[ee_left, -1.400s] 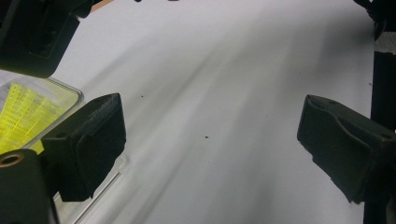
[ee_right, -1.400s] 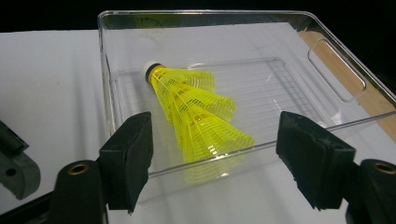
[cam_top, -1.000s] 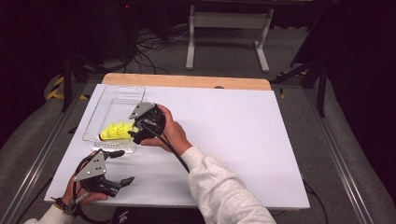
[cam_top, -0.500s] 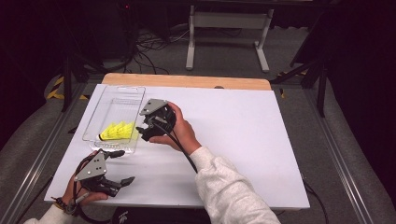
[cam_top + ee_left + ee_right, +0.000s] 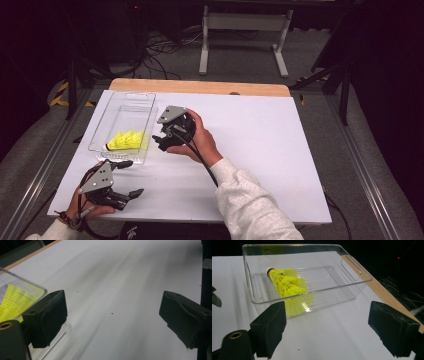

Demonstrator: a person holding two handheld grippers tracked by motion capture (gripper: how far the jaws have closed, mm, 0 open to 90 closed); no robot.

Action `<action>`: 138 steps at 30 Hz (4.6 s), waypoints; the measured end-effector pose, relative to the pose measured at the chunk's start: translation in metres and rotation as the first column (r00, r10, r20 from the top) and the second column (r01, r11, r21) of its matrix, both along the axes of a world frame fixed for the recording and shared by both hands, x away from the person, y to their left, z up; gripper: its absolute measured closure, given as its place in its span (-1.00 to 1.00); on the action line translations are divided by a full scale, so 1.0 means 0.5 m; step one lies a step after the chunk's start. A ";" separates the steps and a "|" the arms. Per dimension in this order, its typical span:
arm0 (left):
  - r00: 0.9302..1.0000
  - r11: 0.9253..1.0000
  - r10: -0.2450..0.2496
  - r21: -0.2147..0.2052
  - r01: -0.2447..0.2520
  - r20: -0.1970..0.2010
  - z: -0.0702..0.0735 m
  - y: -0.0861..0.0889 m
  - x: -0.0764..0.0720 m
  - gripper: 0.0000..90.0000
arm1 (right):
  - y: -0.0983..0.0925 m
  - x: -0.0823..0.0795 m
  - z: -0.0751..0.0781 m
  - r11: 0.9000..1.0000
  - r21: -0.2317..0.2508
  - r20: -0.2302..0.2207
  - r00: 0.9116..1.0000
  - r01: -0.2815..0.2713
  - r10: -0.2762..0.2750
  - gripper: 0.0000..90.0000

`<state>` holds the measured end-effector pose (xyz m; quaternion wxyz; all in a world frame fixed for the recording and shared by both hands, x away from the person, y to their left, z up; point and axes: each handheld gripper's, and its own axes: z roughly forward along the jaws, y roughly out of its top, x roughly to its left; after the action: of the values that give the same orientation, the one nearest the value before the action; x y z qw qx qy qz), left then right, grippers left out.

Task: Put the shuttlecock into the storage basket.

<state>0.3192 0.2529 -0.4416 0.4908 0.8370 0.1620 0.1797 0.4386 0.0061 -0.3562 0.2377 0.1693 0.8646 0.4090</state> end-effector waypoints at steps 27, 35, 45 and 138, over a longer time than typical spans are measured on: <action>1.000 1.000 0.001 0.003 -0.001 0.001 -0.001 -0.002 0.001 -0.81 | -0.064 -0.016 0.021 0.999 -0.004 0.041 0.998 0.050 -0.050 -0.64; 1.000 1.000 0.001 0.004 -0.001 -0.001 -0.001 -0.002 0.000 -0.81 | -0.087 -0.022 0.020 0.998 -0.001 0.047 0.997 0.066 -0.066 -0.65; 1.000 1.000 0.003 0.008 -0.003 0.001 -0.001 -0.002 0.001 -0.81 | -0.106 -0.029 0.022 0.997 -0.003 0.055 0.996 0.074 -0.074 -0.65; 1.000 1.000 0.006 0.007 -0.006 -0.004 -0.001 -0.008 0.003 -0.81 | -0.289 -0.150 -0.011 0.986 0.018 0.170 0.971 0.167 -0.168 -0.84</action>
<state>0.3207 0.2491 -0.4421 0.4869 0.8387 0.1645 0.1802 0.3638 -0.1383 -0.3616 0.3444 0.2061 0.8230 0.4019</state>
